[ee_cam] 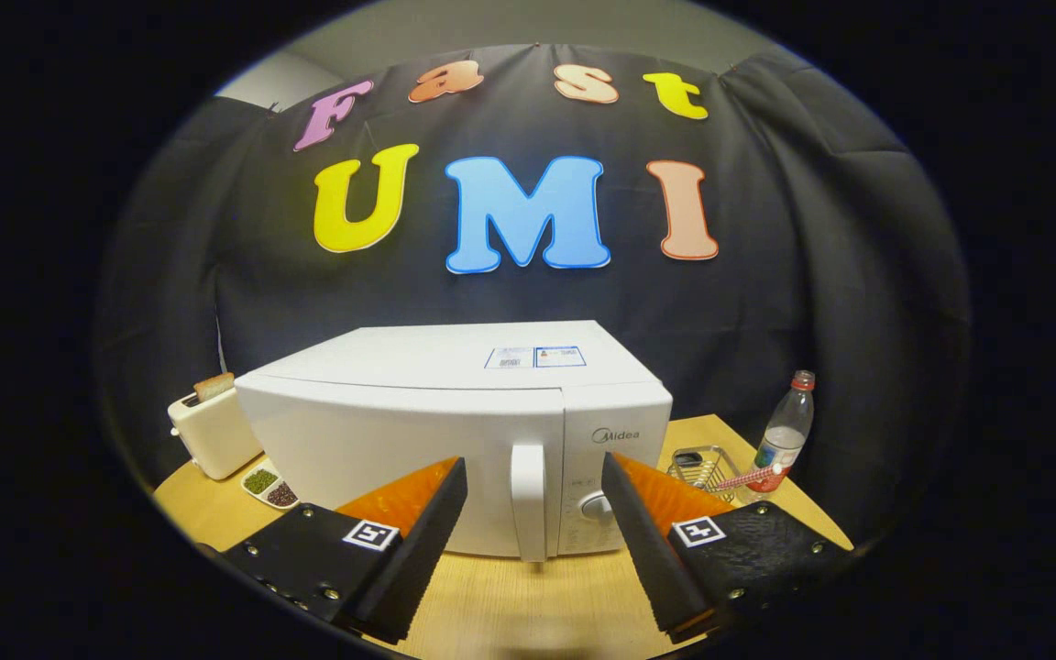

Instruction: Open the microwave, put the food inside, and close the microwave door.

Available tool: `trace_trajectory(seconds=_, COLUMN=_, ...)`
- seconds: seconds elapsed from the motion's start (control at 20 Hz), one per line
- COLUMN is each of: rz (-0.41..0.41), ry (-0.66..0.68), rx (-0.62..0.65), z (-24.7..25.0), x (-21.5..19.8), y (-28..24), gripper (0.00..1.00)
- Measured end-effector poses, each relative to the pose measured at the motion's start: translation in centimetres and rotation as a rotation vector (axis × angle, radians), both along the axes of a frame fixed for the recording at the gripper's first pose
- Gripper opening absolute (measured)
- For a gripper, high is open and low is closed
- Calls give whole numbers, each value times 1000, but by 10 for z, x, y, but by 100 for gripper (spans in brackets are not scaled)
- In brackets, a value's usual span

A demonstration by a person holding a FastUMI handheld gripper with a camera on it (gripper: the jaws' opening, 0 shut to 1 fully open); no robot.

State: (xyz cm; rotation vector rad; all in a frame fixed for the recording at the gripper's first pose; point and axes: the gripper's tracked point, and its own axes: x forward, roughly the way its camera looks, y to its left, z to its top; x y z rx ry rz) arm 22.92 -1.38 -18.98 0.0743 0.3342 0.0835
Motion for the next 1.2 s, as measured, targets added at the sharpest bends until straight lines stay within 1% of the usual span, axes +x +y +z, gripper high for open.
trace_trajectory(seconds=0.05, rz=-2, ry=22, rx=8, z=-8, x=4, y=0, gripper=88)
trace_trajectory(seconds=0.1, rz=1, ry=44, rx=16, z=-18, x=8, y=2, gripper=86)
trace_trajectory(seconds=0.2, rz=10, ry=82, rx=22, z=-34, x=12, y=5, gripper=86)
trace_trajectory(seconds=0.25, rz=8, ry=93, rx=16, z=-40, x=14, y=4, gripper=76)
trace_trajectory(seconds=0.3, rz=17, ry=106, rx=14, z=-46, x=16, y=6, gripper=71)
trace_trajectory(seconds=0.4, rz=39, ry=125, rx=13, z=-54, x=16, y=10, gripper=71)
trace_trajectory(seconds=0.5, rz=32, ry=111, rx=-1, z=-55, x=20, y=7, gripper=47)
trace_trajectory(seconds=0.55, rz=44, ry=107, rx=5, z=-56, x=21, y=11, gripper=35)
trace_trajectory(seconds=0.65, rz=36, ry=104, rx=-11, z=-55, x=18, y=8, gripper=38)
trace_trajectory(seconds=0.7, rz=32, ry=103, rx=-7, z=-54, x=18, y=9, gripper=38)
trace_trajectory(seconds=0.75, rz=38, ry=102, rx=-5, z=-57, x=22, y=9, gripper=26)
trace_trajectory(seconds=0.85, rz=52, ry=105, rx=14, z=-59, x=23, y=11, gripper=26)
trace_trajectory(seconds=0.9, rz=63, ry=106, rx=12, z=-58, x=23, y=11, gripper=16)
trace_trajectory(seconds=1.05, rz=91, ry=119, rx=11, z=-57, x=19, y=12, gripper=16)
trace_trajectory(seconds=1.1, rz=93, ry=134, rx=14, z=-57, x=13, y=12, gripper=16)
trace_trajectory(seconds=1.2, rz=95, ry=111, rx=-12, z=-55, x=-1, y=14, gripper=16)
